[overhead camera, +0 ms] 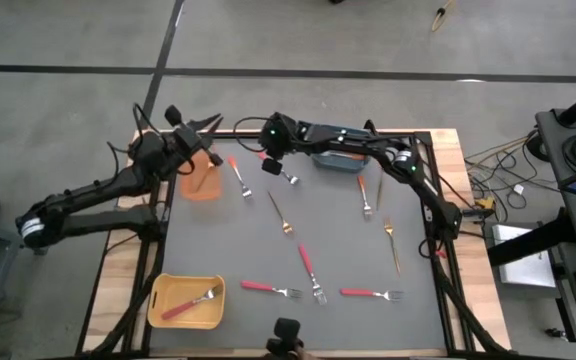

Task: Sort silverware by color (type)
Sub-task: Put the orange fork into the blue bin

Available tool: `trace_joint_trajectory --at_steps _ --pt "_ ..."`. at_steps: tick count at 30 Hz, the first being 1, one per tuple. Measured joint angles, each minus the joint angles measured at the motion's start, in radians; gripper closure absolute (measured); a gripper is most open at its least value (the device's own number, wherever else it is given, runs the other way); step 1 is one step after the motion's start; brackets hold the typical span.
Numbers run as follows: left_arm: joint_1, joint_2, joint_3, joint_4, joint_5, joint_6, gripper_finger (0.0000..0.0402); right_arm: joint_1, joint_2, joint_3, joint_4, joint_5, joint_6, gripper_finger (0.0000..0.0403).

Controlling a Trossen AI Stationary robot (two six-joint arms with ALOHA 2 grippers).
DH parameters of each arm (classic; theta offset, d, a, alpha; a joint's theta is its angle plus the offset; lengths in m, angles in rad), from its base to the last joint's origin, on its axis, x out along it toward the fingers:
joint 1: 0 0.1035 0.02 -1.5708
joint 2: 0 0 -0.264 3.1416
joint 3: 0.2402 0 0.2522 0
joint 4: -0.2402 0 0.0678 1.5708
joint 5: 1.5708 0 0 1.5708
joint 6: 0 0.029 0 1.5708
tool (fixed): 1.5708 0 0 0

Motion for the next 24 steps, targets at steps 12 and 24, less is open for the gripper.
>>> trace_joint_trajectory --at_steps 12,24 --pt "0.103 0.003 0.0 0.035 -0.025 0.002 0.0381 -0.006 0.077 0.152 -0.298 -0.01 0.166 0.0339" --pt "0.235 0.003 0.0 0.069 -0.023 0.002 0.0381 -0.062 0.077 0.167 -0.292 -0.253 0.171 0.0258"
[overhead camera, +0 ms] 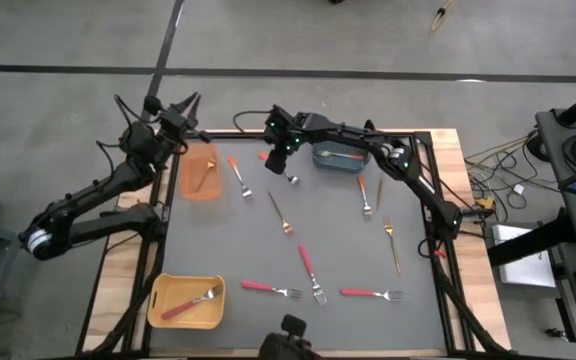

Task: Sort silverware by color (type)
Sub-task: Put the orange fork into the blue bin

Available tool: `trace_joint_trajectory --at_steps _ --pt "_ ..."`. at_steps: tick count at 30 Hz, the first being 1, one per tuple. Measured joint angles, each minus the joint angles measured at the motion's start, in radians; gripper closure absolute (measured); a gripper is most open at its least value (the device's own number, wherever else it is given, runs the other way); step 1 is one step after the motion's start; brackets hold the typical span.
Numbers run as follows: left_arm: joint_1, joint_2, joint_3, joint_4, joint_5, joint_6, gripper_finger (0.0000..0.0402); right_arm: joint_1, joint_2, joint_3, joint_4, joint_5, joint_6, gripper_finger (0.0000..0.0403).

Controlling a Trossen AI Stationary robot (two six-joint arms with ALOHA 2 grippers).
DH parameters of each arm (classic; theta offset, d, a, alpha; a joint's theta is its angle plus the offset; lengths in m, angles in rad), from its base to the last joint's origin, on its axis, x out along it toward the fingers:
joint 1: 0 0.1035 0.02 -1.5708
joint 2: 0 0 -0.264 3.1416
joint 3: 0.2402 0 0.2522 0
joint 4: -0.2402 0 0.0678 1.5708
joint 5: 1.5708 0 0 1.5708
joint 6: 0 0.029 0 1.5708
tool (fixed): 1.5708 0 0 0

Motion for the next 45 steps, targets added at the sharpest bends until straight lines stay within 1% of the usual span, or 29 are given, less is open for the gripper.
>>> trace_joint_trajectory --at_steps 3,6,12,21,29,34,39,42,45 --pt "0.005 0.0 0.0 -0.005 -0.001 0.0 0.0381 -0.01 0.005 -0.005 -0.001 -0.001 0.028 0.0226" --pt "0.005 0.0 0.0 -0.005 -0.001 0.0 0.0381 -0.013 0.024 -0.008 -0.019 -0.001 0.043 0.0205" --pt "0.005 0.0 0.0 0.007 0.0 0.0 0.0381 -0.013 0.039 -0.009 -0.029 -0.003 0.056 0.0191" --pt "0.005 0.0 0.0 0.009 0.001 -0.014 0.0381 0.005 0.04 -0.011 -0.032 -0.004 0.062 0.0192" --pt "0.004 0.0 0.0 -0.029 0.002 -0.111 0.0381 0.036 0.06 -0.017 0.004 0.001 0.002 0.0193" --pt "0.004 0.0 0.001 -0.079 0.01 -0.196 0.0381 0.044 0.084 -0.019 0.022 0.076 -0.024 0.0193" --pt "0.004 0.0 0.001 -0.13 0.104 -0.271 0.0381 0.046 0.102 -0.018 0.03 0.077 -0.04 0.0201" --pt "0.004 0.0 0.001 -0.139 0.174 -0.315 0.0381 0.046 0.113 -0.017 0.031 0.077 -0.041 0.0219" --pt "0.003 0.0 0.0 -0.139 0.222 -0.359 0.0381 0.046 0.12 -0.017 0.034 0.078 -0.041 0.0247"
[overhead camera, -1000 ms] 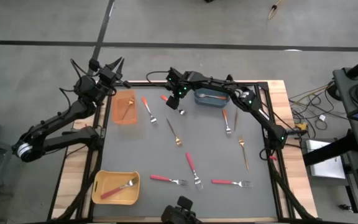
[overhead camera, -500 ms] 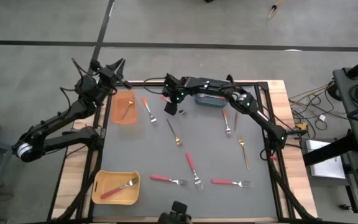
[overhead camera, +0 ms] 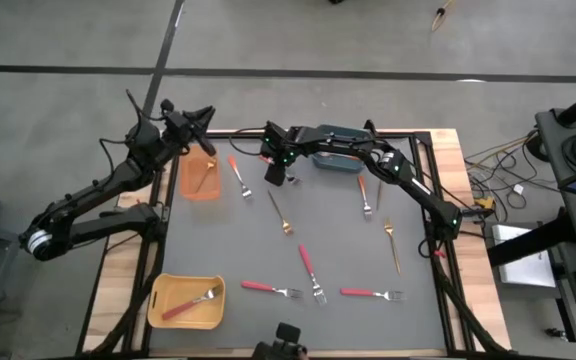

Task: Sort silverware by color (type)
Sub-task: Put the orange fork into the blue bin

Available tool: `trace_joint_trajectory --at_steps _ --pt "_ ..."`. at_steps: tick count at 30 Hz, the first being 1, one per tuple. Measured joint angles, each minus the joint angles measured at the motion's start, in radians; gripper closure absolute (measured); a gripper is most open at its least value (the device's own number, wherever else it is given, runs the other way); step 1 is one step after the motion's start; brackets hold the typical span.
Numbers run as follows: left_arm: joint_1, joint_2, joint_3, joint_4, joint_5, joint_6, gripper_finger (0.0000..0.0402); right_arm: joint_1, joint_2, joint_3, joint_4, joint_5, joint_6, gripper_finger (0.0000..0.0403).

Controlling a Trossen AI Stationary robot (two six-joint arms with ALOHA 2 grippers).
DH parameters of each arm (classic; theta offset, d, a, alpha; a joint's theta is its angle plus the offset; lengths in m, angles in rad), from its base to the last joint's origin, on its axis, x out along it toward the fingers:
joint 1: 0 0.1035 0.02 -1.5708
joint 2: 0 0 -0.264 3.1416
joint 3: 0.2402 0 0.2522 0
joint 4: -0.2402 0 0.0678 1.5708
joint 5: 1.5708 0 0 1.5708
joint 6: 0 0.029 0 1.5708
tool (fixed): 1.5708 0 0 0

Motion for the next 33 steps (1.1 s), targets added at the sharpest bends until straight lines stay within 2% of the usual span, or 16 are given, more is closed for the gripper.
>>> trace_joint_trajectory --at_steps 7,12,20,25,29,33 --pt "-0.001 0.0 0.0 -0.007 0.062 -0.08 0.0381 0.0 0.004 0.0 0.008 0.031 -0.012 0.034" --pt "-0.004 0.0 0.0 -0.038 0.078 -0.112 0.0381 0.002 0.009 0.035 0.011 0.024 -0.011 0.0385" --pt "-0.004 0.0 -0.002 -0.088 0.078 -0.135 0.0381 0.005 0.008 0.056 -0.023 0.025 -0.022 0.0389" --pt "-0.004 -0.001 -0.002 -0.104 0.094 -0.141 0.0381 0.018 -0.016 0.066 -0.096 0.028 -0.084 0.039" --pt "-0.003 0.0 -0.002 -0.134 0.165 -0.148 0.0381 0.04 -0.06 0.068 -0.124 0.049 -0.149 0.039" --pt "-0.003 0.014 -0.002 -0.17 0.297 -0.151 0.0381 0.074 -0.101 0.069 -0.186 0.173 -0.275 0.039"
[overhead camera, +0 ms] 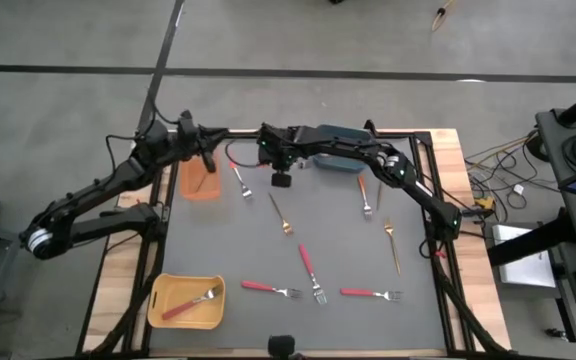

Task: Sort silverware by color (type)
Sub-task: Put the orange fork into the blue bin

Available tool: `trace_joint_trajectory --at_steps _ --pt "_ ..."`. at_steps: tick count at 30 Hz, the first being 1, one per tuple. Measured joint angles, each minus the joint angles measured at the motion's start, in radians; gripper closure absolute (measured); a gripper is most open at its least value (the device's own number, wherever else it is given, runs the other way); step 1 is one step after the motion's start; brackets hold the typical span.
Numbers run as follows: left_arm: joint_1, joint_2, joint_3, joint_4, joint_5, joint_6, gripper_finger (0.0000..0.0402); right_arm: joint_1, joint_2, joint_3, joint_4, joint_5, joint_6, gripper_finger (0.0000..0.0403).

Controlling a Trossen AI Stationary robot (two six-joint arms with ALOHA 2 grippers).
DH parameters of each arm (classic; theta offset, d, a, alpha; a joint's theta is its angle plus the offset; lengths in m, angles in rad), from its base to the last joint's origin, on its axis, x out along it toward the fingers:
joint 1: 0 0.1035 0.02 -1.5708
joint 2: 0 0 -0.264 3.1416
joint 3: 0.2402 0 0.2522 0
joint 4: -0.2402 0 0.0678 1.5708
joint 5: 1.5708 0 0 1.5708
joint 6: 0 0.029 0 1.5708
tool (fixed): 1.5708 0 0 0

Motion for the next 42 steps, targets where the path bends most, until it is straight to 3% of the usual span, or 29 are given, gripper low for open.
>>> trace_joint_trajectory --at_steps 4,9,15,21,24,28,34,42 --pt "0.0 0.036 0.0 -0.009 0.126 -0.002 0.037 0.047 -0.032 0.0 -0.071 0.146 -0.149 0.039" --pt "-0.001 0.107 0.0 -0.01 0.248 0.009 0.0336 0.091 -0.066 0.0 -0.134 0.209 -0.269 0.0391" --pt "0.0 0.205 0.0 -0.01 0.25 0.053 0.0274 0.14 -0.111 0.0 -0.195 0.33 -0.365 0.0392" --pt "0.0 0.293 0.0 -0.006 0.25 0.088 0.0231 0.162 -0.152 0.0 -0.277 0.359 -0.385 0.0392" --pt "-0.002 0.338 0.0 0.032 0.263 0.089 0.0223 0.176 -0.172 0.0 -0.307 0.441 -0.412 0.0392" --pt "-0.01 0.41 0.0 0.168 0.376 0.056 0.0221 0.194 -0.179 0.001 -0.331 0.585 -0.478 0.0392" --pt "-0.027 0.513 0.0 0.39 0.402 -0.015 0.0221 0.206 -0.182 0.001 -0.328 0.618 -0.565 0.0392" --pt "-0.034 0.604 0.0 0.497 0.403 -0.044 0.0221 0.221 -0.182 0.001 -0.327 0.733 -0.647 0.0392"
